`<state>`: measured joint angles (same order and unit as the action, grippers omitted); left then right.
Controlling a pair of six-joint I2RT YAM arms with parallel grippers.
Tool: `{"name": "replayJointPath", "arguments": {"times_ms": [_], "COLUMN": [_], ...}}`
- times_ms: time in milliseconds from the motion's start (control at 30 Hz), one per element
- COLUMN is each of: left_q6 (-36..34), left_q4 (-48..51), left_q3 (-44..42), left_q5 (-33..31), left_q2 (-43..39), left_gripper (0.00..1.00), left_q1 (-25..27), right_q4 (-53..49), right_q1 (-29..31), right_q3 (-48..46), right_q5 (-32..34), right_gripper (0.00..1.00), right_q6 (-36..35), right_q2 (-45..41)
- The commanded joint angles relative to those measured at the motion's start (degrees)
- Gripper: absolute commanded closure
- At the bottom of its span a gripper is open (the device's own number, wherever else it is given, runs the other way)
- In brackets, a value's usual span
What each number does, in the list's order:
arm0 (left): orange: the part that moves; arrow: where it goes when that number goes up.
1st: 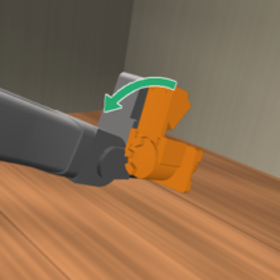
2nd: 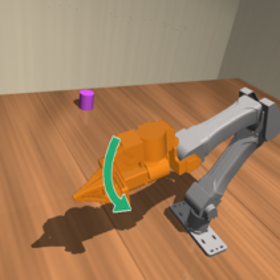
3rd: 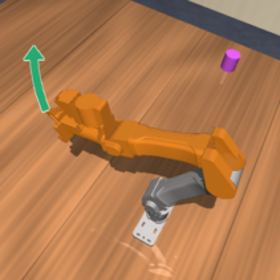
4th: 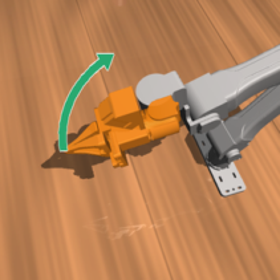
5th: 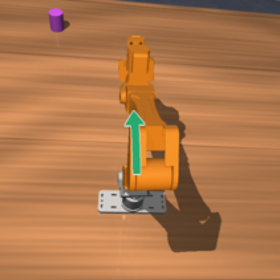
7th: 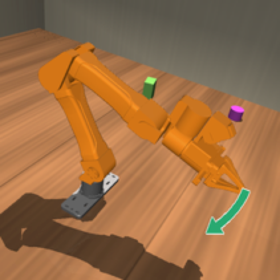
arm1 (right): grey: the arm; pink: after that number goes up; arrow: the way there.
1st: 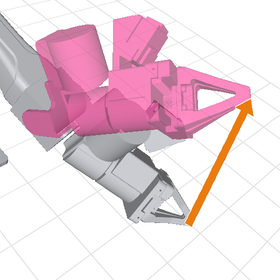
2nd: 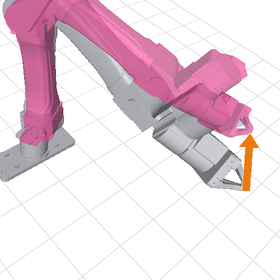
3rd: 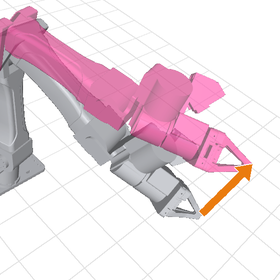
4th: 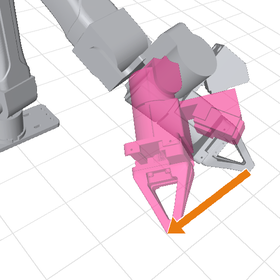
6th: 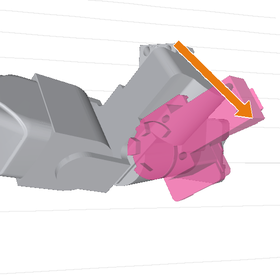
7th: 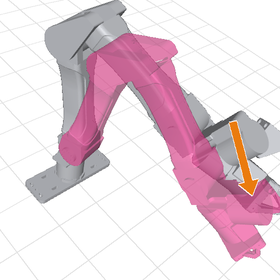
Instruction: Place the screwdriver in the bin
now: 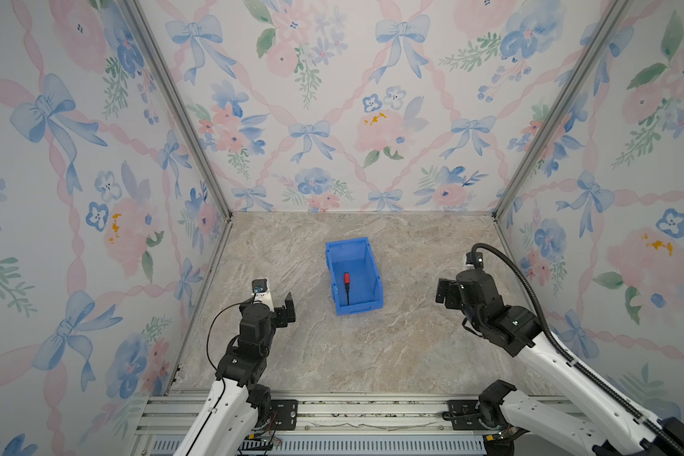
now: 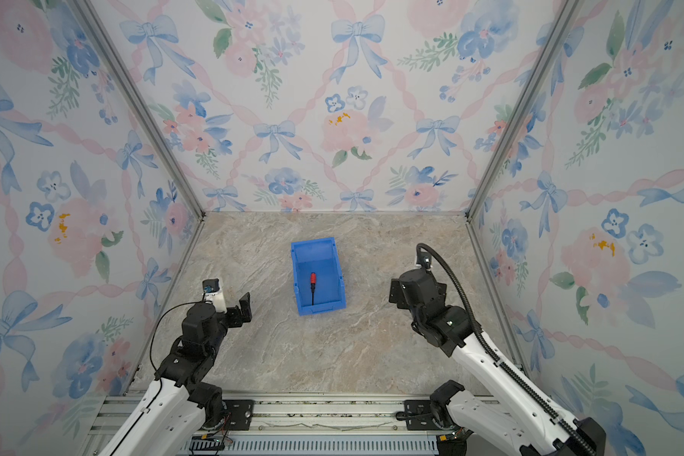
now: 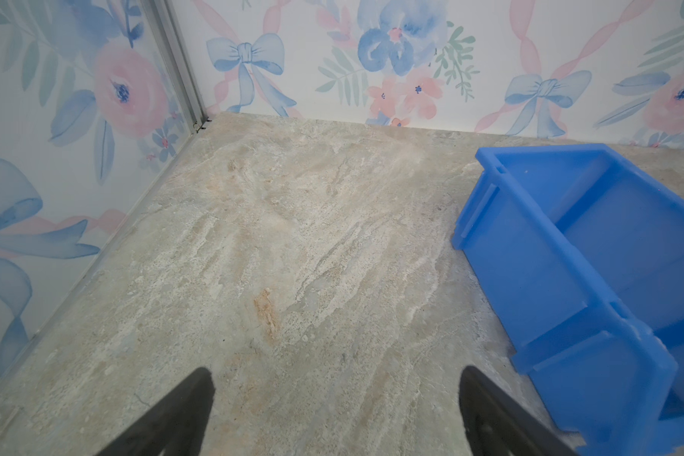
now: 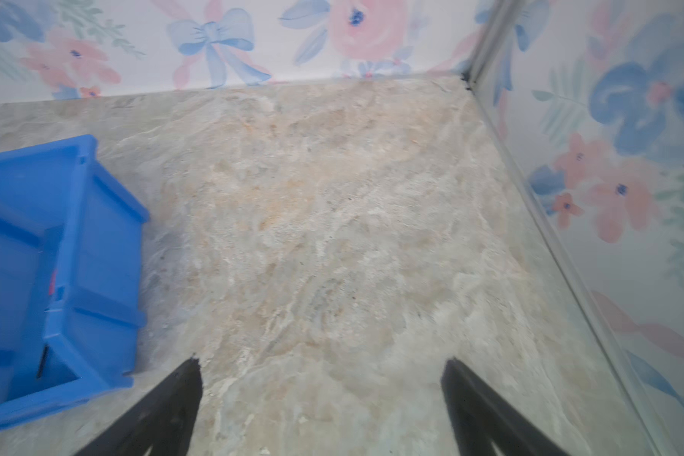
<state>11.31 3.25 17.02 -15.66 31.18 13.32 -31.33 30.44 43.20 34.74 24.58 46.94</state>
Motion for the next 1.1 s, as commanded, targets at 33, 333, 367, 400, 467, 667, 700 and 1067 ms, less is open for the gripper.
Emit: {"name": "replayJointPath", "arguments": {"times_ms": [33,333,367,400,467,667,700,1067], "left_q6": [-2.7,-3.1,-2.9,-2.5,-2.4,-3.7,-4.1,-6.3], "left_q4": [-3.0,-12.6,-14.3,-16.0,-18.5,-26.3,-28.4,-48.7], "left_q3": [-2.0,-9.2,-10.3,-11.1,-11.8,-12.4,-13.0,-15.7], "left_q5": [-0.8,-2.6,-3.1,-3.3,-3.3,-4.1,-4.2,0.0], "left_q2": [-0.7,0.1,1.1,2.3,5.3,9.8,9.8,19.6], "left_gripper": [0.02,0.02,0.03,0.03,0.03,0.02,0.03,0.03], "left_q1": [-1.4,-2.7,-2.7,-2.8,-2.7,-2.8,-2.9,-7.4], "right_q4": [2.8,15.7,17.0,18.7,22.9,34.3,36.2,56.9], "right_q1": [-2.2,-3.4,-3.5,-3.6,-4.0,-9.5,-10.8,-20.9], "right_q3": [-10.7,-23.6,-24.1,-24.7,-26.7,-30.2,-29.8,-27.3], "right_q5": [8.1,-0.5,-0.6,-0.7,-0.9,-3.7,-4.2,-16.2], "right_gripper": [0.03,0.03,0.03,0.03,0.03,0.03,0.03,0.03], "right_q6": [-4.2,-21.6,-22.3,-22.7,-22.9,-21.9,-22.3,-24.8], "right_q2": [-10.5,-21.8,-20.3,-19.0,-16.4,-7.7,-5.7,12.8]}}
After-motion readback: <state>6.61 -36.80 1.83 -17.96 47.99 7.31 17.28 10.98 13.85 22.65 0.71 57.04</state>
